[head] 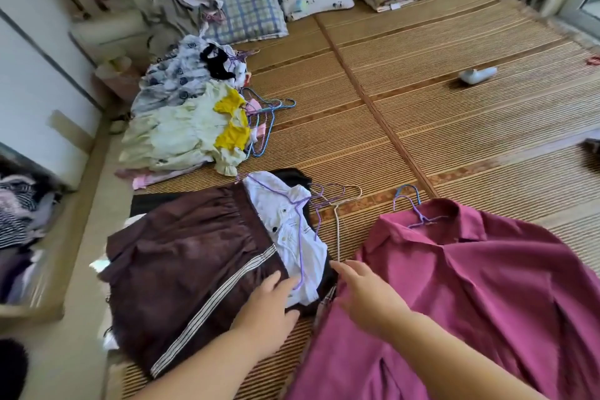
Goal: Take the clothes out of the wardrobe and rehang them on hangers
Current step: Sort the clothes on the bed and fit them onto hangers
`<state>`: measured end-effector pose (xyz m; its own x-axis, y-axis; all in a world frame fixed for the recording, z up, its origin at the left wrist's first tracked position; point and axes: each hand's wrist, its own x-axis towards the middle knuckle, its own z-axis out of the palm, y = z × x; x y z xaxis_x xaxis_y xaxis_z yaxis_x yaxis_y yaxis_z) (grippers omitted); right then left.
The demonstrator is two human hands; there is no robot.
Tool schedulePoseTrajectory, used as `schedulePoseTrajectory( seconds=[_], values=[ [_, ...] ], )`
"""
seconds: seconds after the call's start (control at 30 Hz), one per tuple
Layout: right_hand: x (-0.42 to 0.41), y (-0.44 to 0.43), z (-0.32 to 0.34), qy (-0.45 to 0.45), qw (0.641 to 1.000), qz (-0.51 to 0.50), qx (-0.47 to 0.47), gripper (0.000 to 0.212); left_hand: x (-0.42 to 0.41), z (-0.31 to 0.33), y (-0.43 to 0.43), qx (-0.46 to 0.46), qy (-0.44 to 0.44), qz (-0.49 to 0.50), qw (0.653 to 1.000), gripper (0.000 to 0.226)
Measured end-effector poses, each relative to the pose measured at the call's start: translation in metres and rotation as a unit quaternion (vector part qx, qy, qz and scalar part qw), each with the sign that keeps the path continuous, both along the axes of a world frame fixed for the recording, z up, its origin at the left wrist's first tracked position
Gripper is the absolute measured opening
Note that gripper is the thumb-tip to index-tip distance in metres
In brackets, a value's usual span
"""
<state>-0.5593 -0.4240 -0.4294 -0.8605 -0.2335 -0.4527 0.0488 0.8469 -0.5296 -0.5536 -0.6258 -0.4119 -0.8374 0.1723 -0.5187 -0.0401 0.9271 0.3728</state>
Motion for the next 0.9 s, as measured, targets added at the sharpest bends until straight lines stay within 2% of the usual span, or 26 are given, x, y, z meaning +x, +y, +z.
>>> schedulePoseTrajectory(
  seconds=[0.2, 0.3, 0.43, 0.53, 0.6, 0.67, 0.7, 0.8, 0.87, 0.9],
  values=[
    [-0.016, -0.107, -0.024, -0.049, 0.998, -0.022, -0.020, 0.067, -0.008, -0.022, -0.109, -0.027, -0.003, -0.027, 0.999, 0.061],
    [-0.034, -0.145, -0.047, -0.077, 0.988, -0.131, -0.031, 0.067, -0.024, -0.043, -0.159, -0.048, -0.024, -0.049, 0.997, 0.064],
    [-0.052, -0.166, -0.087, -0.107, 0.953, -0.281, -0.035, 0.071, -0.055, -0.065, -0.200, -0.058, -0.017, -0.075, 0.995, 0.071],
    [-0.059, -0.171, -0.113, -0.092, 0.930, -0.355, -0.014, 0.075, -0.078, -0.082, -0.220, -0.078, -0.006, -0.110, 0.991, 0.073],
    [-0.063, -0.173, -0.122, -0.038, 0.917, -0.398, -0.014, 0.065, -0.089, -0.094, -0.230, -0.095, -0.017, -0.125, 0.987, 0.073],
    [-0.068, -0.173, -0.123, 0.001, 0.898, -0.438, -0.036, 0.031, -0.095, -0.104, -0.235, -0.120, -0.041, -0.146, 0.981, 0.073],
    [-0.070, -0.173, -0.120, -0.018, 0.891, -0.452, -0.039, 0.016, -0.097, -0.109, -0.237, -0.135, -0.056, -0.153, 0.977, 0.072],
    [-0.072, -0.175, -0.113, -0.064, 0.896, -0.439, -0.017, 0.018, -0.096, -0.120, -0.240, -0.156, -0.109, -0.165, 0.968, 0.070],
    [-0.072, -0.178, -0.108, -0.042, 0.891, -0.450, -0.034, 0.025, -0.093, -0.123, -0.241, -0.155, -0.121, -0.169, 0.966, 0.069],
    [-0.072, -0.179, -0.104, -0.030, 0.876, -0.477, -0.071, 0.027, -0.092, -0.121, -0.240, -0.149, -0.118, -0.161, 0.968, 0.068]
  ],
)
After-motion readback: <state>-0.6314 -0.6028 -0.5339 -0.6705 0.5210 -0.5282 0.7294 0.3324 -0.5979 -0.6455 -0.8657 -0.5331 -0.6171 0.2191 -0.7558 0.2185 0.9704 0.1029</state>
